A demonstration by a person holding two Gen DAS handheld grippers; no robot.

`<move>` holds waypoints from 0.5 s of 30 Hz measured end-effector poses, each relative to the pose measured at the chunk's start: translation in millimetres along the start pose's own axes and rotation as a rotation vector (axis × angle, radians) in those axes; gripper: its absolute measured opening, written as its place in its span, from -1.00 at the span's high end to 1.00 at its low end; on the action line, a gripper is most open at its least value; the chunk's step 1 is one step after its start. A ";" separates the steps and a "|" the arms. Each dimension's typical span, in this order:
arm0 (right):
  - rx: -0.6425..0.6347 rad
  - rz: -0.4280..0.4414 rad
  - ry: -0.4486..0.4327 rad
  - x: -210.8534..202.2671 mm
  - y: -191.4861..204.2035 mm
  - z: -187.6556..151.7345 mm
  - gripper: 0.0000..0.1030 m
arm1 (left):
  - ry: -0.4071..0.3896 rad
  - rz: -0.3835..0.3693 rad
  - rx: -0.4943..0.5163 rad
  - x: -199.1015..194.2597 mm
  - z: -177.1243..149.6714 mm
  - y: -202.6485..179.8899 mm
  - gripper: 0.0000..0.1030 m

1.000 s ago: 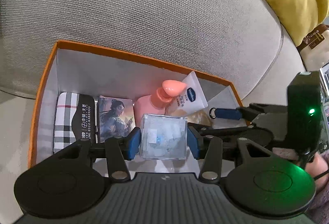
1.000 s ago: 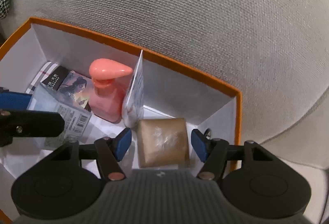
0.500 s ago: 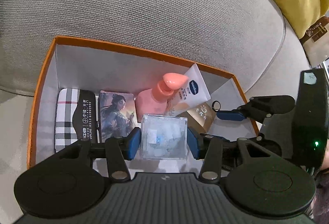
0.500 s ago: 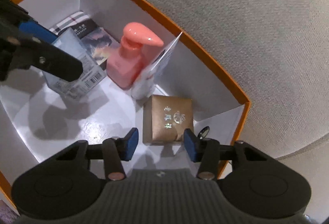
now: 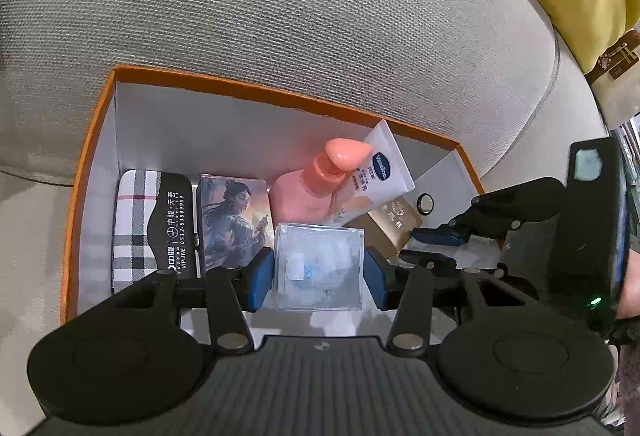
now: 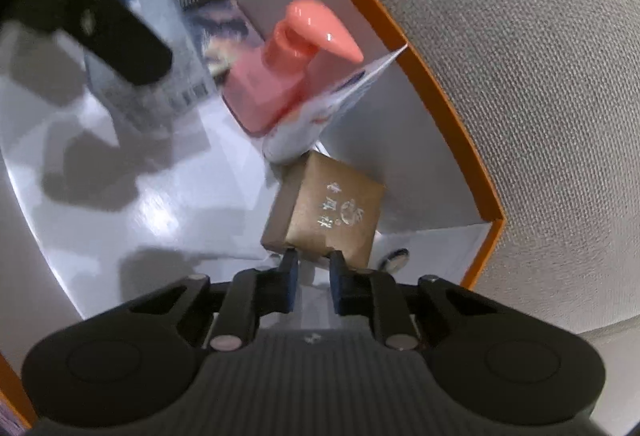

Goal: Organize rigid objects
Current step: 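Lower both boxes into the orange box and open both tools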

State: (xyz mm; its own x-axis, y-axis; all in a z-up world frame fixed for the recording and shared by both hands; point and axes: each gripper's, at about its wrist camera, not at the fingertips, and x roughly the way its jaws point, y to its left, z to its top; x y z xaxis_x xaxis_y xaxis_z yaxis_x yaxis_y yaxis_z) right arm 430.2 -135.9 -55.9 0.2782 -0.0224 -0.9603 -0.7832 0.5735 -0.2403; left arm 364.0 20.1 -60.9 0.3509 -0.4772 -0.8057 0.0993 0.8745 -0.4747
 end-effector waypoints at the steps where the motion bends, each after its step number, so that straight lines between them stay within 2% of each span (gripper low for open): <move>1: 0.034 0.017 -0.005 -1.1 -2.8 1.2 0.67 | 0.000 0.003 -0.002 -0.1 0.1 0.3 -0.06; 4: 0.121 0.050 -0.031 -4.7 -11.8 3.9 0.71 | 0.001 0.010 -0.007 -0.2 0.1 0.5 -0.06; 6: 0.186 0.079 -0.053 -8.4 -19.3 3.1 0.86 | 0.003 0.013 -0.005 -1.1 -0.1 0.4 -0.06; 8: 0.277 0.099 -0.071 -9.1 -27.8 4.4 0.93 | 0.003 0.018 -0.004 -1.0 0.3 0.4 -0.06; 10: 0.328 0.101 -0.086 -10.4 -33.6 5.3 0.94 | 0.005 0.021 -0.009 0.1 1.0 0.8 -0.06; 12: 0.351 0.053 -0.098 -14.1 -31.0 3.2 0.94 | 0.011 0.017 -0.024 2.8 2.2 0.0 -0.06; 15: 0.379 0.077 -0.104 -19.8 -32.3 -1.8 0.93 | 0.026 0.010 -0.036 10.7 3.6 -5.8 -0.06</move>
State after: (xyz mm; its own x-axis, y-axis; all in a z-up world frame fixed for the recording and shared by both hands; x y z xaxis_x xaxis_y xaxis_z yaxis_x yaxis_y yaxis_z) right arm 449.0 -155.5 -29.4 0.2970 0.1041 -0.9492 -0.5484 0.8323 -0.0803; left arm 370.5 10.2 -65.5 0.3272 -0.4708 -0.8193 0.0621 0.8759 -0.4785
